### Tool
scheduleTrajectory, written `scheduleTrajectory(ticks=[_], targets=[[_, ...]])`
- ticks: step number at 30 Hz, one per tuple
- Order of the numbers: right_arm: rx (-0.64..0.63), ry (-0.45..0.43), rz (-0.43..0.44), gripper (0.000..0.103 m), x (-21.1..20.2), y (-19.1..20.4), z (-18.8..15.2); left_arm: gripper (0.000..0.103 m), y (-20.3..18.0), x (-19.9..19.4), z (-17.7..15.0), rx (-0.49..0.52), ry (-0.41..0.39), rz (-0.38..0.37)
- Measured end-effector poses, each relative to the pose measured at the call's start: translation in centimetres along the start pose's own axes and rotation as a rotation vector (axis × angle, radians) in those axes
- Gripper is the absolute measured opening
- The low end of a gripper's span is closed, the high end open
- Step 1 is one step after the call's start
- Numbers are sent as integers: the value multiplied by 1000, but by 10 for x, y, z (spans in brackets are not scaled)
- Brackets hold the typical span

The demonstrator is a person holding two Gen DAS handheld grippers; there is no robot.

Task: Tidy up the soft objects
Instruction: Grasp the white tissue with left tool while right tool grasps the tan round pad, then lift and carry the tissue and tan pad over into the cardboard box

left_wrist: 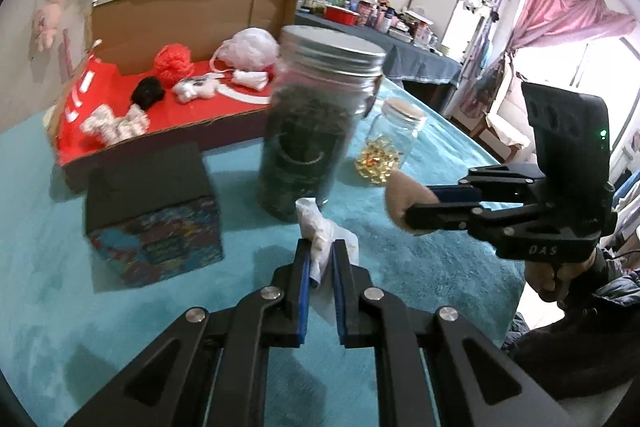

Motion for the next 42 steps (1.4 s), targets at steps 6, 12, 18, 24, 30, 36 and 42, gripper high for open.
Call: scheduleTrajectory(ticks=[6, 12, 18, 24, 30, 36, 42], targets=[[33, 17, -34, 17, -5, -16, -9, 10, 22, -17, -12, -50, -5, 43], [82, 28, -80, 17, -12, -40, -18, 10, 51, -35, -24, -101, -9, 117], [130, 36, -124, 17, -17, -68, -23, 10, 87, -47, -32, -148, 1, 190], [156, 31, -148, 17, -20, -88, -20, 10, 119, -51, -25, -154, -2, 231], [144, 36, -161, 17, -18, -105, -8, 10, 138, -46, -7, -133, -13, 193], [96, 57, -163, 17, -8, -114, 9, 10, 147, -36, 12, -83, -1, 167], [37, 78, -166, 17, 0, -118, 27, 10, 150, -31, 29, -36, 13, 152]])
Point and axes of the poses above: each gripper's, at about its wrist camera, not at the fingertips, and x roughly the way its jaws point, y to its left, z to its top, the point moved 7 cm from there along x, roughly the way its jaws point, and after that the axes turned 4 degrees about y, right-handed, at the moved point
